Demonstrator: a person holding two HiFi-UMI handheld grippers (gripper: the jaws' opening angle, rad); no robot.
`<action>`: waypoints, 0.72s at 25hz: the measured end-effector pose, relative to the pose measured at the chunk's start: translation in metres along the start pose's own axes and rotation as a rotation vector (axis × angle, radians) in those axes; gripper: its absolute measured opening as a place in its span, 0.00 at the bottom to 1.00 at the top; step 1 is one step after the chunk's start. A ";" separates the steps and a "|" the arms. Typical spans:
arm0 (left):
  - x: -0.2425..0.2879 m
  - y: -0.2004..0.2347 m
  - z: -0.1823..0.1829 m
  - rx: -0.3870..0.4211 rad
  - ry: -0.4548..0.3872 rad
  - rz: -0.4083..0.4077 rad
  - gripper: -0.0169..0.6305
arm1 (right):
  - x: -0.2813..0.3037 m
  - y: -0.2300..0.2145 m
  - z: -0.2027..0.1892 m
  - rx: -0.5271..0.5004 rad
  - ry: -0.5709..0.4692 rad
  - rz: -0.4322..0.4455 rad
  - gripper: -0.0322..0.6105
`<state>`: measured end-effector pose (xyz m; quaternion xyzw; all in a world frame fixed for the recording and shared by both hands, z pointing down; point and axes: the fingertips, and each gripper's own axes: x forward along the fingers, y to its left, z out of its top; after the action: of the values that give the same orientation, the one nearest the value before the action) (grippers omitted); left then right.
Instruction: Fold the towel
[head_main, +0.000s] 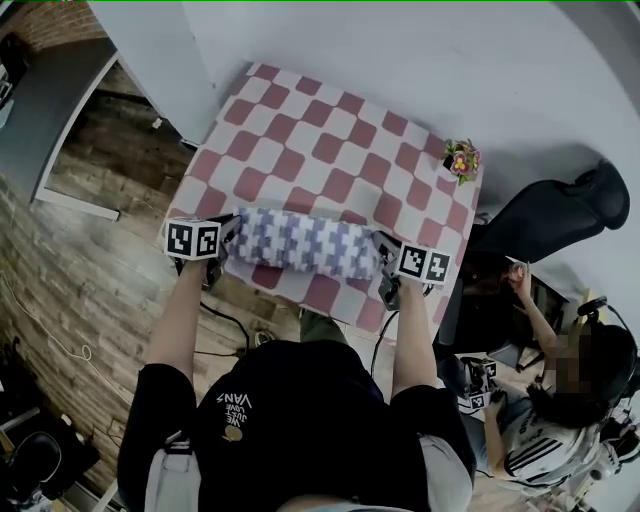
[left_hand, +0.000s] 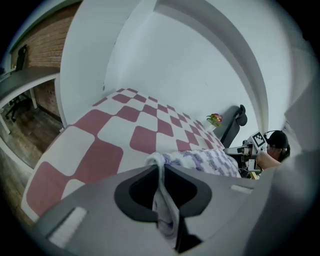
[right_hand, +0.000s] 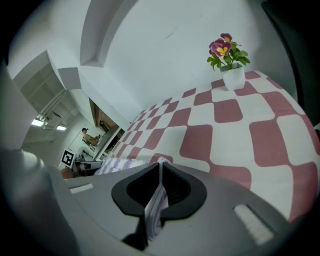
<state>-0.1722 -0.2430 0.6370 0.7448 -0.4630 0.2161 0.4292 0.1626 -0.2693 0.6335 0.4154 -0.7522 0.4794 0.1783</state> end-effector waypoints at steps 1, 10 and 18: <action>0.003 0.002 -0.004 -0.017 0.011 0.003 0.09 | 0.004 -0.003 -0.002 -0.003 0.012 -0.009 0.09; -0.022 0.012 0.012 -0.044 -0.167 0.053 0.23 | -0.011 -0.007 0.018 -0.093 -0.103 -0.104 0.26; -0.046 -0.063 0.007 0.502 -0.305 0.189 0.25 | -0.021 0.093 -0.008 -0.573 -0.281 -0.124 0.27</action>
<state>-0.1398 -0.2127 0.5728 0.8051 -0.5215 0.2483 0.1353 0.0994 -0.2349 0.5699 0.4555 -0.8471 0.1743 0.2111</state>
